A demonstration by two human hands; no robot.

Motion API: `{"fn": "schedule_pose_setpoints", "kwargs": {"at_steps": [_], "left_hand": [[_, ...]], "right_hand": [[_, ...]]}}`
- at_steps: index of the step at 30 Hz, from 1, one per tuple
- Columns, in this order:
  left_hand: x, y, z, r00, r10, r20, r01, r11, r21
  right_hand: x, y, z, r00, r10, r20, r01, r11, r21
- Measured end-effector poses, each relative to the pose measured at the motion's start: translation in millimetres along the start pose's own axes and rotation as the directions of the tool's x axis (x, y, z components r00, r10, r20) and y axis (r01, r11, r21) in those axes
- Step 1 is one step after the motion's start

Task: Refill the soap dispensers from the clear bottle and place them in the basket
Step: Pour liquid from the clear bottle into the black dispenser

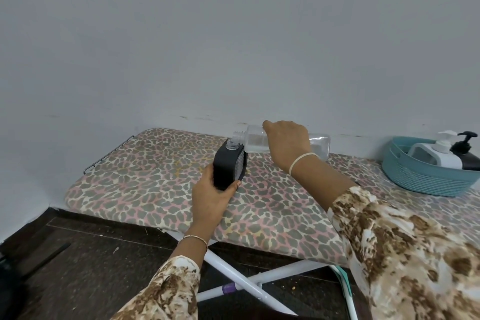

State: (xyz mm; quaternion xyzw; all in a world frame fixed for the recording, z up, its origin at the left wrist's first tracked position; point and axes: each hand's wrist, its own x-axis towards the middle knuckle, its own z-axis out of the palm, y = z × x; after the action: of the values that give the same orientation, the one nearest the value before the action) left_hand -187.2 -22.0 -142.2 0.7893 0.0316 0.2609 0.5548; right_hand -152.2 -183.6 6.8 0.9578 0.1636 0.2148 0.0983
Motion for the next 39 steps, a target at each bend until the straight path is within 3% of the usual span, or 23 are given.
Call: {"fn": "schedule_pose_setpoints", "kwargs": {"at_steps": [39], "left_hand": [[0.5,-0.4,0.5,1.000,0.017,0.000,-0.017,0.999,-0.041]], "right_hand": [[0.6,-4.7,-13.2,1.000,-0.015,0.024,0.016,0.998,-0.056]]}}
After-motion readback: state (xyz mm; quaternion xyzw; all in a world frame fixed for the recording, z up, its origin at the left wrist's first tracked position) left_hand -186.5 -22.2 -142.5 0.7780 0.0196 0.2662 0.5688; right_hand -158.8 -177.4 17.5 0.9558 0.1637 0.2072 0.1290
